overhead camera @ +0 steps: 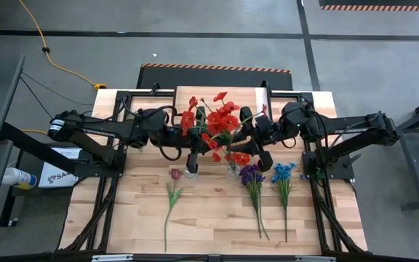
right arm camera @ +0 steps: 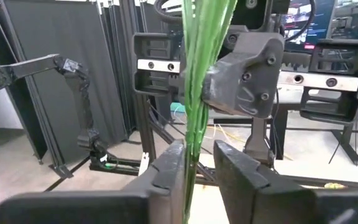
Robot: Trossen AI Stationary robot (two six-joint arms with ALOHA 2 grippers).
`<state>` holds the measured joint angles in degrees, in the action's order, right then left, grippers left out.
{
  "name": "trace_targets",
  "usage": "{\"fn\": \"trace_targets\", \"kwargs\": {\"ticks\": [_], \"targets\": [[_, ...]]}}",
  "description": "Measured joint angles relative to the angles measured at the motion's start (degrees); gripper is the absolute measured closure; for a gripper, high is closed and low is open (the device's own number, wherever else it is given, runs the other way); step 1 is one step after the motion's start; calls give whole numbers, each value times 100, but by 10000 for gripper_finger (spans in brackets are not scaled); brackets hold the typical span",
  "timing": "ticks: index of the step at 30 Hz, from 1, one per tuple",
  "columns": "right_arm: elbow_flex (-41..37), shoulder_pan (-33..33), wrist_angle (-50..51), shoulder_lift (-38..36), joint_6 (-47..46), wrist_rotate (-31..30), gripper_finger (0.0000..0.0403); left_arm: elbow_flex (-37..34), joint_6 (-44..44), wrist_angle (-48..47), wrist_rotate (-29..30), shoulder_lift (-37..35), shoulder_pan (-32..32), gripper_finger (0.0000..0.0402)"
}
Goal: Pick and place flowers into a vace then onto a shelf
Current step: Put the orange flowers into the right transparent vase
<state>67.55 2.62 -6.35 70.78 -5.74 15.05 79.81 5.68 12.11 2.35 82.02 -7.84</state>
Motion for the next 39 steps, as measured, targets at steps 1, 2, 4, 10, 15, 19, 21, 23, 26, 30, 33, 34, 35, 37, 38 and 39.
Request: {"fn": "trace_targets", "kwargs": {"ticks": [1,2,4,10,15,19,21,23,26,30,33,34,35,37,38,39], "targets": [[0,-1,2,-1,7,8,338,0,1,-9,25,0,0,359],[0,-1,7,0,14,8,346,0,3,-24,39,0,0,359],[0,-1,15,0,19,10,363,0,5,-32,44,0,2,359],[0,-1,13,-1,77,4,395,0,8,-34,68,-2,0,359],[0,-1,59,-2,80,-4,393,0,49,-67,79,-2,0,359],[0,-3,61,-2,119,-8,397,0,161,-72,135,-2,0,359],[0,-3,65,-2,124,-69,398,0,235,-74,213,-2,0,344],[0,-3,69,-2,129,-149,399,0,264,-74,227,-2,0,314],[0,-5,72,-2,129,-195,400,0,392,-74,227,-2,0,275],[0,-5,72,-2,129,-273,401,0,505,-107,225,-2,-2,251],[0,-5,74,-2,128,-273,402,0,534,-170,225,-2,-2,246],[5,-4,90,-2,124,-274,402,0,537,-170,225,-2,-3,246],[32,-3,164,-2,124,-294,402,0,537,-170,225,-2,-4,247],[144,-3,377,-2,166,-395,402,0,562,-163,225,-2,-4,250],[222,-1,524,-2,206,-469,402,0,612,-162,227,-2,-4,251],[307,-1,681,-2,267,-534,402,0,658,-161,227,-2,-2,252]]}}
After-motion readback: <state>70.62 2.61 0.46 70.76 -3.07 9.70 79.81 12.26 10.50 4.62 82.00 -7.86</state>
